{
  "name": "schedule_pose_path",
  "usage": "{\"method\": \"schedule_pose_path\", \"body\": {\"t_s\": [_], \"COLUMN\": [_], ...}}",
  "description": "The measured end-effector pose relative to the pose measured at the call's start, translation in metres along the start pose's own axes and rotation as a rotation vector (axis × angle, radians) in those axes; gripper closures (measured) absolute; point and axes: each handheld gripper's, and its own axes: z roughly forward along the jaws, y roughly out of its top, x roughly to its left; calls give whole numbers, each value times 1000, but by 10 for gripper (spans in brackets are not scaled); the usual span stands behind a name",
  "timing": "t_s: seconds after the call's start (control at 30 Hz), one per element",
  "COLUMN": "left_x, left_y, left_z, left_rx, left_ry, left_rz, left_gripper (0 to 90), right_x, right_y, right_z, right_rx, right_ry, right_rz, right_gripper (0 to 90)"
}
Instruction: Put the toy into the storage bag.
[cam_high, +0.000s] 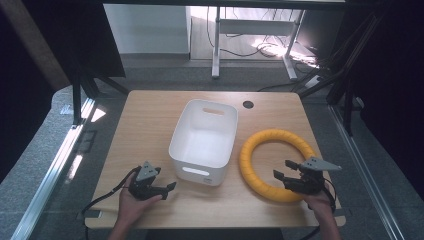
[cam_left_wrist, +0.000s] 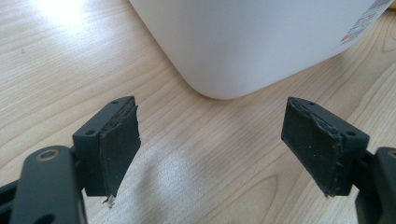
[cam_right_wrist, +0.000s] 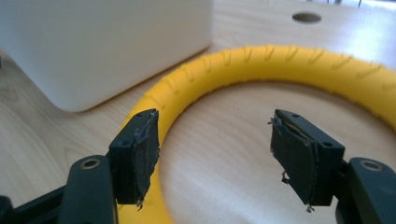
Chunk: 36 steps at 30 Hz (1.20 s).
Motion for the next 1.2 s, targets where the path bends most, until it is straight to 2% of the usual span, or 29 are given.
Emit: {"method": "schedule_pose_path", "body": {"t_s": [0.17, 0.4, 0.53, 0.57, 0.73, 0.87, 0.97, 1.07, 1.2], "left_x": [-2, -10, -12, -13, -12, -9, -8, -6, -4], "left_y": [-1, -6, -6, -6, -5, -4, -3, -3, -2], "left_z": [-1, -5, -10, -13, -11, -7, -5, -6, -6], "left_rx": [-12, 14, 5, -11, -6, 3, 21, 32, 29], "left_ry": [15, 18, 10, -3, 0, -2, -8, -11, -16], "left_rz": [5, 35, 23, 7, 1, 0, 9, 24, 20], "left_gripper": [198, 201, 202, 202, 203, 206, 206, 206, 208], "right_x": [-3, 4, 8, 11, 6, 0, 2, 10, 14], "right_y": [4, 9, 15, 17, 16, 12, 11, 15, 19], "right_z": [2, 1, -1, -4, -9, -13, -14, -21, -25], "right_rx": [2, 8, -7, -11, -5, 3, 8, 4, 2], "right_ry": [24, 37, 46, 42, 42, 32, 30, 24, 26], "right_rz": [-32, -76, -98, -108, -111, -88, -86, -102, -123], "right_gripper": [326, 326, 317, 317, 321, 326, 324, 319, 319]}}
